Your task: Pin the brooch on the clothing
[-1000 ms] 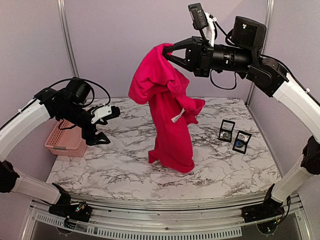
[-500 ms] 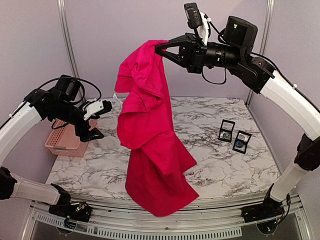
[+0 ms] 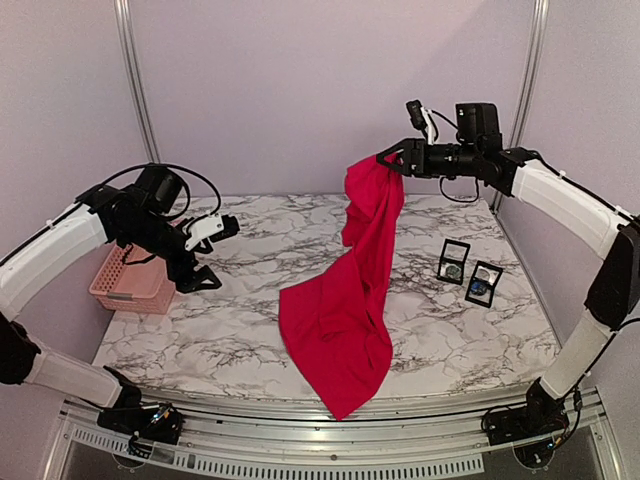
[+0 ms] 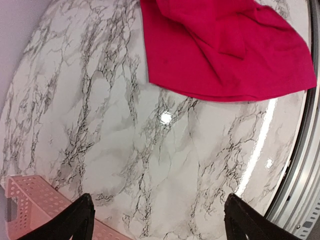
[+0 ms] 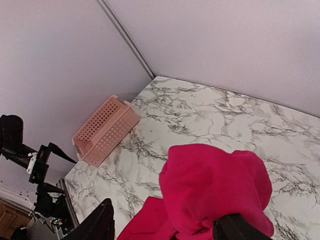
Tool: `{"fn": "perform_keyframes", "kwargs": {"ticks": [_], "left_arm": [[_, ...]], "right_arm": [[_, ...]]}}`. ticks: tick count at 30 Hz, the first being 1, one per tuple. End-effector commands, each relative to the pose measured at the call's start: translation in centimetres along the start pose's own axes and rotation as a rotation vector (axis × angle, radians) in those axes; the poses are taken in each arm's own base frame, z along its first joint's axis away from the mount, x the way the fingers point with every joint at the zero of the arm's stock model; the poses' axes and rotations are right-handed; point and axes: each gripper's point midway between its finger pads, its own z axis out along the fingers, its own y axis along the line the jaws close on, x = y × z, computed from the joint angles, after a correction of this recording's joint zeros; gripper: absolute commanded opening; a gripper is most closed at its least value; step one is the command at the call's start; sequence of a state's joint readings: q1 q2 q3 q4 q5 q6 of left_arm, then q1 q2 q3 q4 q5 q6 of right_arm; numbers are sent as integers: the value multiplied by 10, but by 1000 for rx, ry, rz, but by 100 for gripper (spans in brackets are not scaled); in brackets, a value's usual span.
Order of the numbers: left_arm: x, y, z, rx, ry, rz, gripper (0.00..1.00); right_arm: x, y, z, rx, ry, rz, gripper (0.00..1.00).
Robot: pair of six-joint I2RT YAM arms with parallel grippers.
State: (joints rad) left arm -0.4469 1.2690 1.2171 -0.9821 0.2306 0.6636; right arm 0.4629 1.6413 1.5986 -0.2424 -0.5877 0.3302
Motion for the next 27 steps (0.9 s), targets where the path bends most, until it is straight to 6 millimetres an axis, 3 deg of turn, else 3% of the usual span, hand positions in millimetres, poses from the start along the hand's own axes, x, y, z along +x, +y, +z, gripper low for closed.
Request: {"fn": "perform_keyframes", "kwargs": {"ticks": [1, 3, 5, 8, 10, 13, 15, 21, 27], "left_arm": [[13, -26, 31, 71, 72, 28, 90], [17, -39, 41, 95, 86, 68, 90], [20, -49, 51, 110, 101, 109, 90], [18, -55, 68, 100, 125, 156, 89], [13, -57, 79, 88, 137, 185, 89], [2, -59, 97, 73, 145, 229, 88], [-11, -56, 110, 47, 133, 259, 88], [-37, -34, 147, -64, 126, 257, 87], [-25, -21, 175, -149, 166, 283, 86]], "right_arm": [[80, -122, 14, 395, 231, 244, 77], [106, -143, 13, 481, 310, 234, 78], [126, -151, 6, 531, 357, 231, 77], [146, -147, -12, 611, 389, 204, 74], [158, -131, -18, 602, 410, 180, 69], [182, -85, -7, 381, 437, 170, 56], [193, -70, -1, 275, 444, 209, 53], [216, -94, 28, 285, 502, 285, 52], [250, -101, 54, 205, 577, 355, 47]]}}
